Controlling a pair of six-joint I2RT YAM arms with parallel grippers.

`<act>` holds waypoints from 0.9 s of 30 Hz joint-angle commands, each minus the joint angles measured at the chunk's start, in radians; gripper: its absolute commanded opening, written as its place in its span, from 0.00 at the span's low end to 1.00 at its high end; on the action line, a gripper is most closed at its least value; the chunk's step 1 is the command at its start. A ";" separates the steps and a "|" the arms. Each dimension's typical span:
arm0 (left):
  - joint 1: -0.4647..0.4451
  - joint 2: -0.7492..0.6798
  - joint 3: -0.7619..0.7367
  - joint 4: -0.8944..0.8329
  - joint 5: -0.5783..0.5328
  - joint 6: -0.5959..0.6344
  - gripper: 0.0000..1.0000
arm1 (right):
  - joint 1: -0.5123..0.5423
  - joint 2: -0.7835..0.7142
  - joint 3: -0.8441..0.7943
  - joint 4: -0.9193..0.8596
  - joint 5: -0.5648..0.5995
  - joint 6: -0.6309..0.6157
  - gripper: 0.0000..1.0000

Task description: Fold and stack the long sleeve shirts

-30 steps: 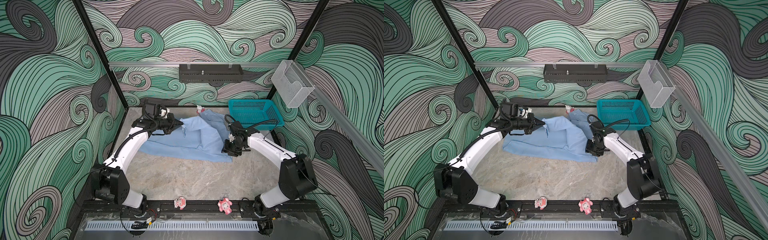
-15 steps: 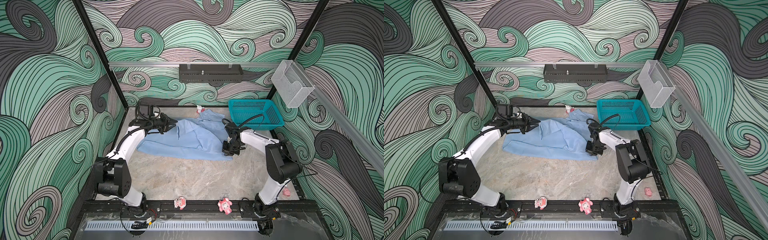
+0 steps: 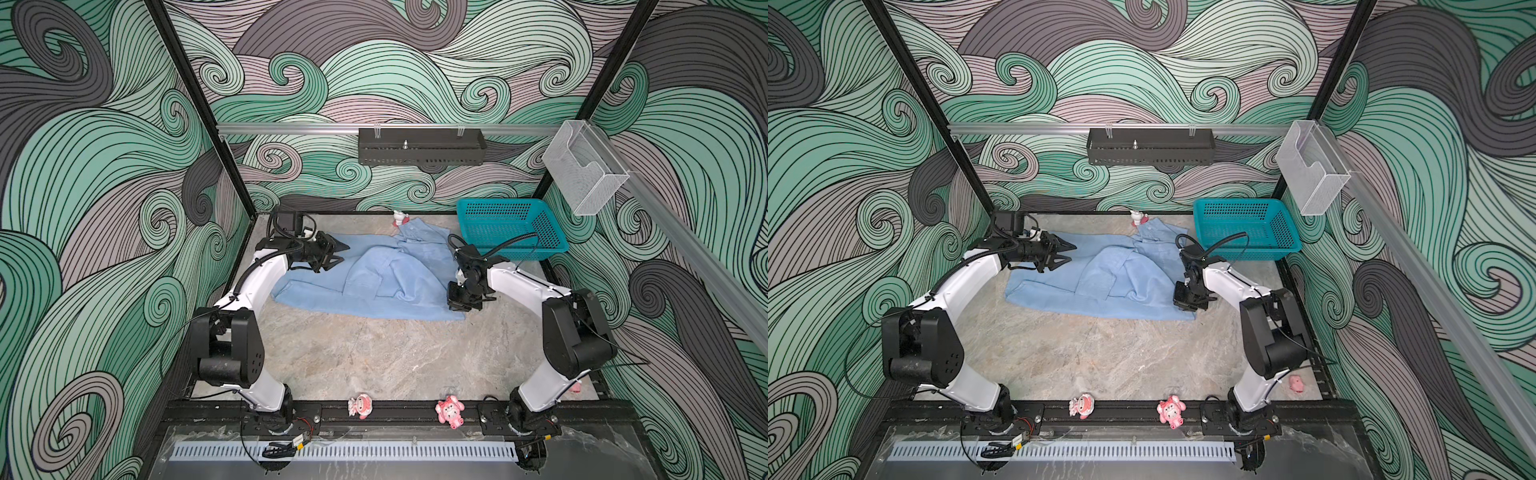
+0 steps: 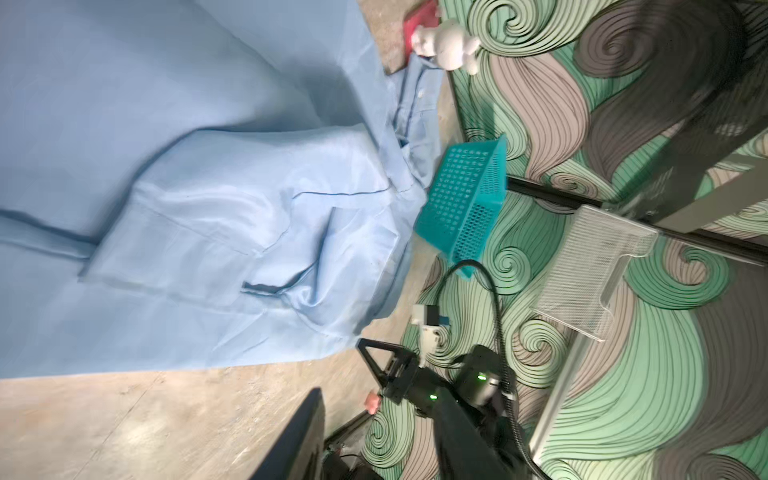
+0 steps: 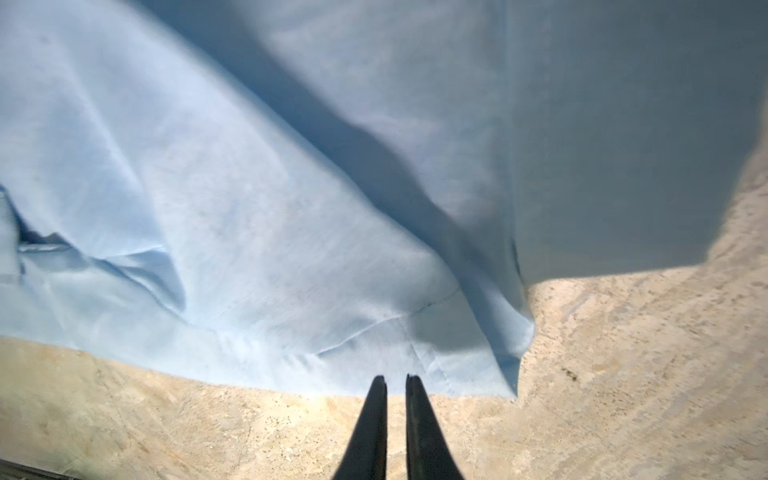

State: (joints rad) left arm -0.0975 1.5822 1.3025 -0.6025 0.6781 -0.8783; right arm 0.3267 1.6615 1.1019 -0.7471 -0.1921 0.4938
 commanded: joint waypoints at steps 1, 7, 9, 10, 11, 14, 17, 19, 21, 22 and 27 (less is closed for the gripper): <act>-0.121 -0.024 0.069 -0.365 -0.256 0.390 0.46 | -0.002 -0.057 0.015 -0.038 -0.001 -0.025 0.17; -0.354 0.122 0.099 -0.425 -0.477 0.492 0.44 | -0.006 -0.095 0.016 -0.055 0.009 -0.023 0.18; -0.412 0.210 0.130 -0.437 -0.529 0.497 0.46 | -0.007 -0.099 0.015 -0.060 0.004 -0.023 0.18; -0.430 0.240 0.147 -0.438 -0.544 0.499 0.48 | -0.008 -0.100 0.015 -0.061 0.001 -0.024 0.18; -0.445 0.273 0.164 -0.437 -0.558 0.499 0.49 | -0.007 -0.103 0.016 -0.064 -0.001 -0.026 0.18; -0.464 0.346 0.206 -0.424 -0.584 0.508 0.56 | -0.007 -0.108 0.013 -0.064 -0.008 -0.026 0.18; -0.472 0.415 0.277 -0.446 -0.609 0.524 0.57 | -0.007 -0.111 0.010 -0.066 -0.010 -0.026 0.18; -0.475 0.456 0.331 -0.472 -0.637 0.531 0.57 | -0.008 -0.111 0.009 -0.065 -0.014 -0.026 0.19; -0.475 0.481 0.369 -0.487 -0.656 0.536 0.57 | -0.009 -0.111 0.006 -0.066 -0.013 -0.026 0.19; -0.475 0.497 0.385 -0.493 -0.664 0.541 0.56 | -0.009 -0.110 0.004 -0.066 -0.015 -0.026 0.19; -0.475 0.598 0.461 -0.571 -0.670 0.548 0.56 | -0.012 -0.110 0.004 -0.065 -0.020 -0.027 0.19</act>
State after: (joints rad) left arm -0.5625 2.1220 1.7363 -1.0763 0.0441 -0.3496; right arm 0.3210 1.5745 1.1049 -0.7906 -0.2054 0.4782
